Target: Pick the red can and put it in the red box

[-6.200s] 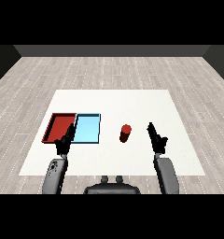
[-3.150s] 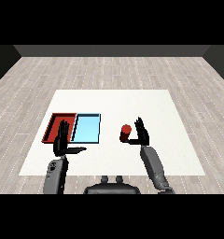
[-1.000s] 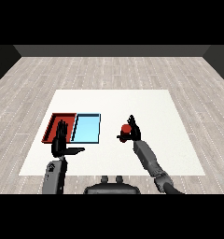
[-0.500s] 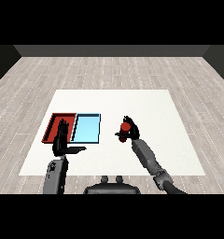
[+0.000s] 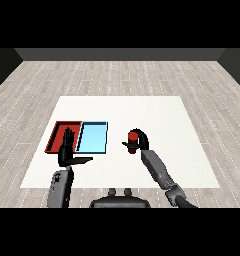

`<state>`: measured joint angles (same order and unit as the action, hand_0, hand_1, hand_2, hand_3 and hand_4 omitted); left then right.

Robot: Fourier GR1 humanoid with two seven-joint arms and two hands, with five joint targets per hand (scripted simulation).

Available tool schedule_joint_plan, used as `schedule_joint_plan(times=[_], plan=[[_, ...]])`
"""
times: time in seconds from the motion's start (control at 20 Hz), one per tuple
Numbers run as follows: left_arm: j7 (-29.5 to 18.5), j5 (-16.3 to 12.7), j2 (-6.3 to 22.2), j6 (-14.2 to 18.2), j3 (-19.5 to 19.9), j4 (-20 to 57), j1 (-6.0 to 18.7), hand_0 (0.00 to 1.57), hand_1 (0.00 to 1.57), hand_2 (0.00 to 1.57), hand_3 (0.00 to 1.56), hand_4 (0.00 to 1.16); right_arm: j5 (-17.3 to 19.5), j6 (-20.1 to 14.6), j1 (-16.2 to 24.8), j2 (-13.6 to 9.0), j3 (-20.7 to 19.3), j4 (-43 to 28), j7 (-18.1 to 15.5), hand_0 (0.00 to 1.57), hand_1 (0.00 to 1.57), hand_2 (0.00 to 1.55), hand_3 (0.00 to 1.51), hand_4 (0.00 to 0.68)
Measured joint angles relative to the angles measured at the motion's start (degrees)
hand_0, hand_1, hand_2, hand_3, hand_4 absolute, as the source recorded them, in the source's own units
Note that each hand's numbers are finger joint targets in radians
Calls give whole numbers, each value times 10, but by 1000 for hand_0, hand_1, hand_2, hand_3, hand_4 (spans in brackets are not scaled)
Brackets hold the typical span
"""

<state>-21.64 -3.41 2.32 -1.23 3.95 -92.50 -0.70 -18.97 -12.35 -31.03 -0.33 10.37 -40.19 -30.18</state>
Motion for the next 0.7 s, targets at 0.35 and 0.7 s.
schedule_joint_plan(times=[0.35,0.7], plan=[[-13,0,0,-10,-5,16,-1,0,0,0,0,0,36,-5,9,-3,-9,-42,6,1445,1445,1444,1410,653],[17,22,-5,-3,-31,8,11,0,0,0,0,0,46,-41,39,2,23,-144,29,1442,1442,1445,1410,648]])
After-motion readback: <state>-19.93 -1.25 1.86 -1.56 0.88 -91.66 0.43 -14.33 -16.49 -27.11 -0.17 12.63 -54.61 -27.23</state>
